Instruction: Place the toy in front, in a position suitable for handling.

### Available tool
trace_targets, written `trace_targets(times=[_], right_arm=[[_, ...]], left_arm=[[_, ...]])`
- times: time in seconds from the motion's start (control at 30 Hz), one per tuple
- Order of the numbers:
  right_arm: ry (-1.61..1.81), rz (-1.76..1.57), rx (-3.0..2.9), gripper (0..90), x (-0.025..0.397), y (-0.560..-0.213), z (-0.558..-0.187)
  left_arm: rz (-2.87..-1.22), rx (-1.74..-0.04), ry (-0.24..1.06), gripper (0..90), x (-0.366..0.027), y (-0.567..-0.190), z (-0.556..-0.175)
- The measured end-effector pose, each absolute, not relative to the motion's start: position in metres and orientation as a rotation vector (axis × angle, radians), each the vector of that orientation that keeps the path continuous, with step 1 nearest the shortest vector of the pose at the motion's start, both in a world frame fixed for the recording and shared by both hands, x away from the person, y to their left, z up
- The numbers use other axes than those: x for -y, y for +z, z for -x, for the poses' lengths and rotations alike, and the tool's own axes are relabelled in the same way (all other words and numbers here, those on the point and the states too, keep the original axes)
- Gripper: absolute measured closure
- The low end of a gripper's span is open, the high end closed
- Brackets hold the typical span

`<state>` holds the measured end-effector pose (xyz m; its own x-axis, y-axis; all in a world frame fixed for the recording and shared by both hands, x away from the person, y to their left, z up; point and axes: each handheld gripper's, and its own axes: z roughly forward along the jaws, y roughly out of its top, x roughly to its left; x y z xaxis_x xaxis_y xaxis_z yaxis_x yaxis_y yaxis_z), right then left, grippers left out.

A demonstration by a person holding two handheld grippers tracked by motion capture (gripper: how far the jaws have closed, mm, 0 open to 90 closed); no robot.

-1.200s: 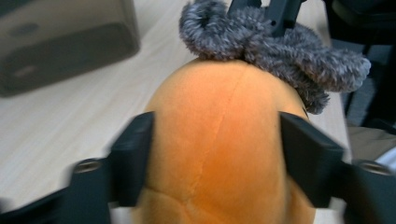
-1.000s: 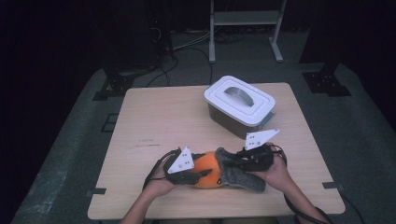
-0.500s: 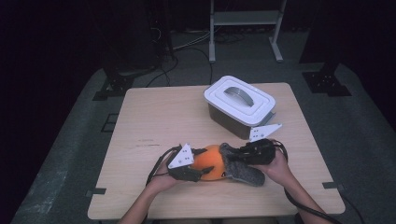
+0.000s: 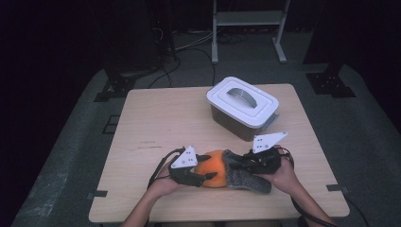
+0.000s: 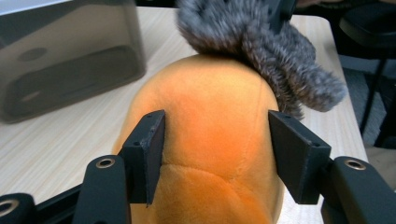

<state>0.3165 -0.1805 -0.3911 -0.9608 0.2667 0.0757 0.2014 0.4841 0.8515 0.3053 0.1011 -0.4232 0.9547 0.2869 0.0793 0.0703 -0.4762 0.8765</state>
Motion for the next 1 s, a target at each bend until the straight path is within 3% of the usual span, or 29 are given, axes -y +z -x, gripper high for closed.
trace_targets(times=[0.17,0.4,0.6,0.7,1.0], right_arm=[[1.484,-0.368,-2.662,76.6,0.166,-0.390,-0.315],[1.490,-0.493,-2.670,76.4,0.188,-0.403,-0.321],[1.491,-0.453,-2.698,76.2,0.184,-0.407,-0.320],[1.493,-0.411,-2.723,76.0,0.179,-0.407,-0.319],[1.521,-0.368,-2.667,76.3,0.171,-0.393,-0.316]], left_arm=[[-2.079,-0.247,0.262,39.5,-0.105,-0.424,-0.303],[-2.088,-0.236,0.230,38.6,-0.109,-0.423,-0.303],[-2.070,-0.256,0.198,25.8,-0.109,-0.412,-0.304],[-2.050,-0.276,0.204,24.9,-0.110,-0.411,-0.306],[-2.070,-0.305,0.171,38.7,-0.114,-0.422,-0.310]])
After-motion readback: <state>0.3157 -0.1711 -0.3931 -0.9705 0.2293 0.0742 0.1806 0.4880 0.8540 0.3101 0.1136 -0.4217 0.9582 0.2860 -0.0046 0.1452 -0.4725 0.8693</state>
